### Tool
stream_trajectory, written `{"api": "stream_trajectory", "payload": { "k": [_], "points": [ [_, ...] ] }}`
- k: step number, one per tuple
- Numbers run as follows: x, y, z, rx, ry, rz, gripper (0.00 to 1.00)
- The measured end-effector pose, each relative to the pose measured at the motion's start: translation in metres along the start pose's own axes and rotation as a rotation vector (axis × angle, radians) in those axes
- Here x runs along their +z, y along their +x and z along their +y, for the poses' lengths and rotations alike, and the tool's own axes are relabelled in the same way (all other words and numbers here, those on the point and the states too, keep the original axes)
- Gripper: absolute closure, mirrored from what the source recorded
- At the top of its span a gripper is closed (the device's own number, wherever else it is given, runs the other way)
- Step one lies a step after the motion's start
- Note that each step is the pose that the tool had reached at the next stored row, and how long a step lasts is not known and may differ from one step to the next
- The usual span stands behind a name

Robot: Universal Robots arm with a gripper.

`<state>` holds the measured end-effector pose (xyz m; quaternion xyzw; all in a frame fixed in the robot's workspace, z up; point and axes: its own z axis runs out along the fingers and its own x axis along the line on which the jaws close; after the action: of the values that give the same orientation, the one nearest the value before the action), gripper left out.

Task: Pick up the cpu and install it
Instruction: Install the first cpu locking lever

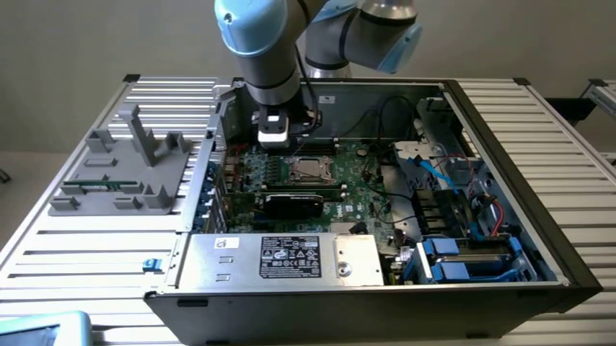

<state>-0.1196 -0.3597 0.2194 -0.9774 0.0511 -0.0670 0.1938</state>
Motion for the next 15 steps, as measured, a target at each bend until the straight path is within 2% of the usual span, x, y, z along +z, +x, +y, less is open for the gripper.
{"api": "stream_trajectory", "payload": {
  "k": [3, 10, 12, 15],
  "points": [
    [0.0018, -0.002, 0.0013, -0.002, 0.0088, 0.0066, 0.88],
    [0.0064, -0.004, 0.0034, 0.017, 0.0227, 0.0231, 0.88],
    [0.0081, -0.005, 0.0043, 0.029, 0.0249, 0.0278, 0.88],
    [0.0111, -0.007, 0.0057, 0.049, 0.0229, 0.0363, 0.88]
  ]
}}
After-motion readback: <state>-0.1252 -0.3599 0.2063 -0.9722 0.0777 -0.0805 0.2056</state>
